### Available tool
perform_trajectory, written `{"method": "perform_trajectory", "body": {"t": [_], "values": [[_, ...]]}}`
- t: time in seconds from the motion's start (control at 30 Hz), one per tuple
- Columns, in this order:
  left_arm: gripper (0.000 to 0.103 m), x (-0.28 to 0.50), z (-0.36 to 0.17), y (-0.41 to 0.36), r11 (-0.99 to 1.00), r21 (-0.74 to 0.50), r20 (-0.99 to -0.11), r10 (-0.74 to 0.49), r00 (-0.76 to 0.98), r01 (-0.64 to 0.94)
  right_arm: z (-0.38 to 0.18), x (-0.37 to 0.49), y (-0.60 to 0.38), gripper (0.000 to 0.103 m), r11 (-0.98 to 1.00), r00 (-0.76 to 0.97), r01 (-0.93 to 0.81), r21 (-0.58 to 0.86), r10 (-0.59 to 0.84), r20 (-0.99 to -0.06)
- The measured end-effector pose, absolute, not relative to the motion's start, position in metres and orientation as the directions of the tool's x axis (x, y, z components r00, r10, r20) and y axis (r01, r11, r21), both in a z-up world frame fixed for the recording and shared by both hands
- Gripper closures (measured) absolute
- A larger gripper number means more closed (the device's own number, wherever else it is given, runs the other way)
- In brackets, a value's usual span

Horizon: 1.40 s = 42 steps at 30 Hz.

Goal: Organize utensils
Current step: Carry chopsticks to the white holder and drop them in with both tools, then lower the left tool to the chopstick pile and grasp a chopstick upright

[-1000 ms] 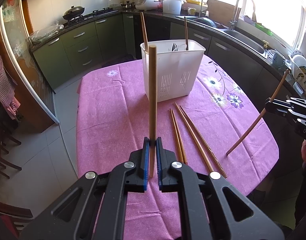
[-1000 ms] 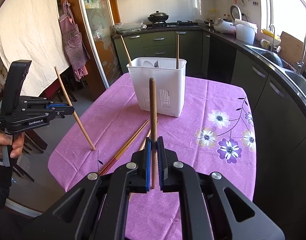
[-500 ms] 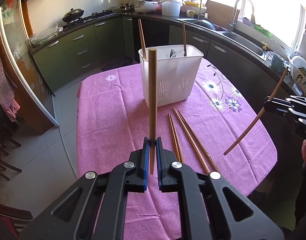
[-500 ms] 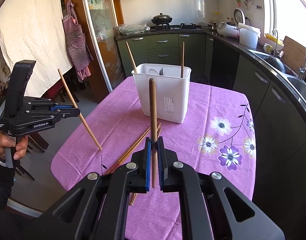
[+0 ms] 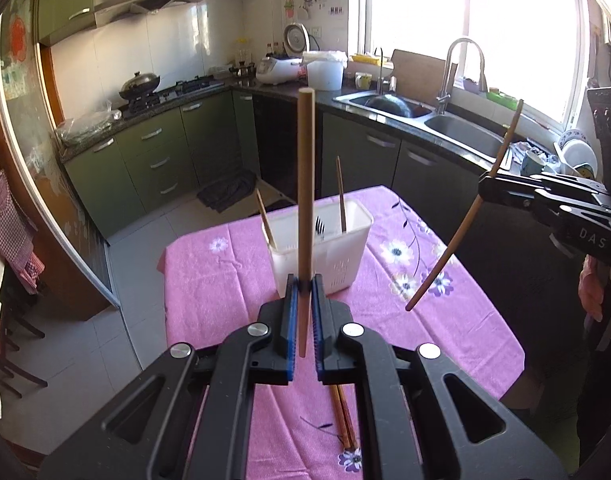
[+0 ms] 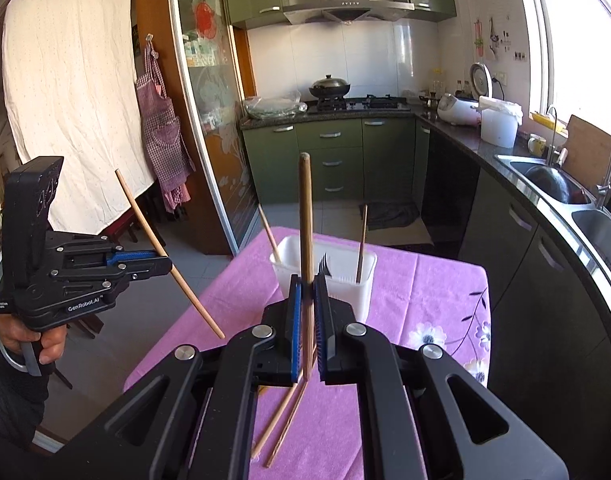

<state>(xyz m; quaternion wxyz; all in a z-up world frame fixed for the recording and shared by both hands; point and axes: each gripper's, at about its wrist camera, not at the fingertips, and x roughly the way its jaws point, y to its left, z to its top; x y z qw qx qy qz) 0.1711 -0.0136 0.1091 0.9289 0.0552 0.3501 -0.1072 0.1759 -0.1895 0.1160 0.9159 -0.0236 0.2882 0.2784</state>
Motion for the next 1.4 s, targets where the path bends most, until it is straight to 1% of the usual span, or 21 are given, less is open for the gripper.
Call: {"method": "perform_trajectory", "body": {"t": [0.17,0.27,0.33,0.47,0.53,0.8,0.93,1.17,1.3,1.4], "values": [[0.096,0.205,0.149,-0.026,0.972,0.014,-0.579,-0.184,0.795,0.235,0.152,0.206,-0.187,0.096,0.866,0.749,-0.49,0.096,0.475,-0.462],[0.096,0.231,0.153,-0.036,0.975,0.026,-0.551,-0.171,0.817,0.221,0.161,0.23,-0.183,0.096,0.88,0.778,-0.468,0.085,0.456,-0.432],[0.096,0.249,0.148,-0.042,0.978,0.033,-0.547,-0.156,0.823,0.208,0.162,0.25,-0.179,0.096,0.884,0.781,-0.459,0.092,0.451,-0.433],[0.096,0.282,0.127,-0.045,0.984,0.028,-0.556,-0.13,0.821,0.175,0.146,0.287,-0.17,0.096,0.895,0.777,-0.435,0.098,0.429,-0.461],[0.096,0.294,0.113,-0.043,0.986,0.028,-0.578,-0.119,0.807,0.165,0.131,0.302,-0.168,0.096,0.893,0.762,-0.434,0.116,0.433,-0.482],[0.096,0.308,0.066,-0.039,0.985,0.032,-0.655,-0.108,0.748,0.171,0.071,0.329,-0.154,0.096,0.885,0.694,-0.45,0.119,0.43,-0.578],[0.096,0.307,0.053,-0.037,0.985,0.032,-0.672,-0.104,0.733,0.169,0.055,0.334,-0.152,0.096,0.885,0.671,-0.45,0.121,0.424,-0.608],[0.096,0.296,0.058,-0.034,0.984,0.026,-0.671,-0.113,0.733,0.176,0.059,0.318,-0.152,0.096,0.882,0.674,-0.457,0.113,0.427,-0.603],[0.096,0.276,0.07,-0.028,0.984,0.026,-0.655,-0.117,0.746,0.177,0.072,0.29,-0.161,0.096,0.876,0.684,-0.471,0.107,0.439,-0.582],[0.096,0.258,0.069,-0.023,0.983,0.017,-0.663,-0.126,0.738,0.183,0.073,0.265,-0.168,0.096,0.872,0.684,-0.48,0.095,0.44,-0.582]]}}
